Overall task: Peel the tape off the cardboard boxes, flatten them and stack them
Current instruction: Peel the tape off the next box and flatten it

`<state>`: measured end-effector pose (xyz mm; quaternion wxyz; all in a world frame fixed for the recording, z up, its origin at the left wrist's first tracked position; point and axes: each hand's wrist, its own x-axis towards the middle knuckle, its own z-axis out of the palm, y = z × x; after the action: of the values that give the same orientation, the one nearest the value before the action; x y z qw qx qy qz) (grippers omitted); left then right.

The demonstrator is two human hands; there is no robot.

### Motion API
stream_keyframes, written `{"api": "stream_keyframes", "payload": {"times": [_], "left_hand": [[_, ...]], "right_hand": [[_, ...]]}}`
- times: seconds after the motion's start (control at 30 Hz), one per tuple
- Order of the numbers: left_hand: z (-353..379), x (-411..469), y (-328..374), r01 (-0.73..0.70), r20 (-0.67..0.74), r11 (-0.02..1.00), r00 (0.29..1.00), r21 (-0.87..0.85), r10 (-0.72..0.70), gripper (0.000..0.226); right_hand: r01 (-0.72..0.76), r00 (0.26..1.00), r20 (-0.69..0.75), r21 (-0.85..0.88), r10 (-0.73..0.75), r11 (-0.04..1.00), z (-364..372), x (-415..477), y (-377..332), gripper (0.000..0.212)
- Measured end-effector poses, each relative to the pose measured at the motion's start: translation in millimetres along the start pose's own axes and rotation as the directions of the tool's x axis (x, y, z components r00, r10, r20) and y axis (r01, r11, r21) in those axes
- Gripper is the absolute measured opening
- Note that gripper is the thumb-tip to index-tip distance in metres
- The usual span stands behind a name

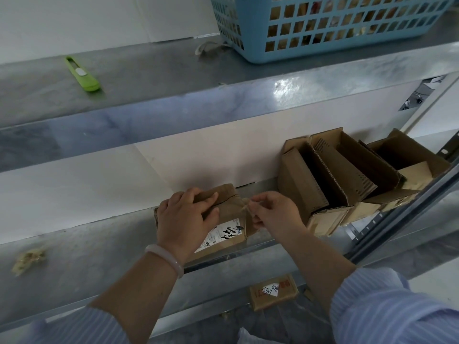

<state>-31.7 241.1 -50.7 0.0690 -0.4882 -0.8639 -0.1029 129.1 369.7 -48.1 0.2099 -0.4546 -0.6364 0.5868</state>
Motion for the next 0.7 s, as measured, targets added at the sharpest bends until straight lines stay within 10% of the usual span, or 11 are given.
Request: {"api": "stream_keyframes", "payload": {"times": [0.1,0.37,0.57,0.7], "left_hand": [[-0.3,-0.5,-0.3,-0.002,0.007,1.000,1.000,0.002,0.002,0.058],[-0.3,-0.5,-0.2,0.006,0.014,1.000,1.000,-0.003,-0.006,0.060],[-1.1,-1.3,-0.4,0.000,0.008,1.000,1.000,-0.011,0.000,0.057],[-0.8,-1.4,-0.7,-0.010,-0.015,1.000,1.000,-0.021,0.009,0.053]], "right_hand": [[0.193,0.980,0.019,-0.308,-0.197,0.932,0.5,-3.6,7.7,0.018],[0.426,0.891,0.077,-0.477,-0.446,0.768,0.6,1.2,18.3,0.005],[0.118,0.983,0.137,0.026,-0.121,0.993,-0.3,-3.2,22.3,0.014],[-0.168,0.947,0.320,0.437,0.022,0.884,1.6,-0.2,26.8,0.015]]}}
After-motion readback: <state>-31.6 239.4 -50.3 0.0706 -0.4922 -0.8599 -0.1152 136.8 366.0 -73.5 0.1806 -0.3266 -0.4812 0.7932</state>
